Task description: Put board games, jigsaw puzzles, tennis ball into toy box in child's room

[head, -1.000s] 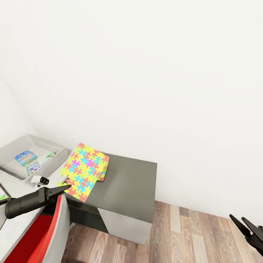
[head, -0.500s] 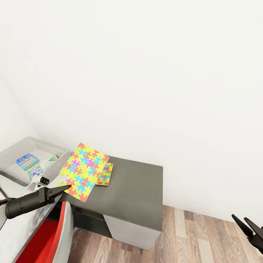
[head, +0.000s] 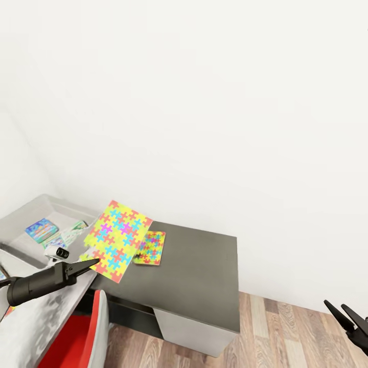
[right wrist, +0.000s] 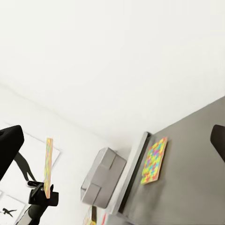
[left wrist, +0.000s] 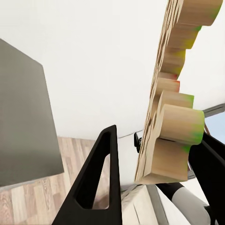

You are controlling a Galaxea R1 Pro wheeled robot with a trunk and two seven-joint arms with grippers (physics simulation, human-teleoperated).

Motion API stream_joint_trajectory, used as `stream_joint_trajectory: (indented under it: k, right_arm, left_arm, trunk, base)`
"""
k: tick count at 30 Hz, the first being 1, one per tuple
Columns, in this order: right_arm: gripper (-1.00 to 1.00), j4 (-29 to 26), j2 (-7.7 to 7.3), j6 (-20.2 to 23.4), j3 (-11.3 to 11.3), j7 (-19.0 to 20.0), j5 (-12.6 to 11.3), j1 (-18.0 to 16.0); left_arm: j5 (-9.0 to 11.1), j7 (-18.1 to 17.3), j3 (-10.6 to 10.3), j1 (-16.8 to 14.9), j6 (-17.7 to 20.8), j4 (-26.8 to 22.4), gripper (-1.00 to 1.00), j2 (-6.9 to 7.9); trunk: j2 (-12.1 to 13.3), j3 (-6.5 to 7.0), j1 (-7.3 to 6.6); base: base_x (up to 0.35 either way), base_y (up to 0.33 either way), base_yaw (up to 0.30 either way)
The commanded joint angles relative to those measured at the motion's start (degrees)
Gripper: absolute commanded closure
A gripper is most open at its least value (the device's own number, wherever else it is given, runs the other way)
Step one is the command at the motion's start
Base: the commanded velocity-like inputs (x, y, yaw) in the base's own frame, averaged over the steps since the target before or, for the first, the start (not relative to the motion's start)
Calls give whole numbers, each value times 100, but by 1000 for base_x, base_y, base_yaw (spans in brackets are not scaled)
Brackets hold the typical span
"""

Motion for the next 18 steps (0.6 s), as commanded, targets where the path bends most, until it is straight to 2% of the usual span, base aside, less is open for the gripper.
stream_joint_trajectory:
  k: [1, 18]
  right_arm:
    - [-100, -3, 0, 61, -3, 16, -5, -4]
    - [-100, -3, 0, 54, -3, 16, 0, -4]
  left_arm:
    - [3, -11, 0, -4, 30, 1, 100, 1]
    - [3, -11, 0, -4, 30, 3, 100, 1]
  trunk:
    - [-11, -11, 4]
    - [-11, -11, 4]
  base:
    - [70, 146, 0]
    - [17, 96, 0]
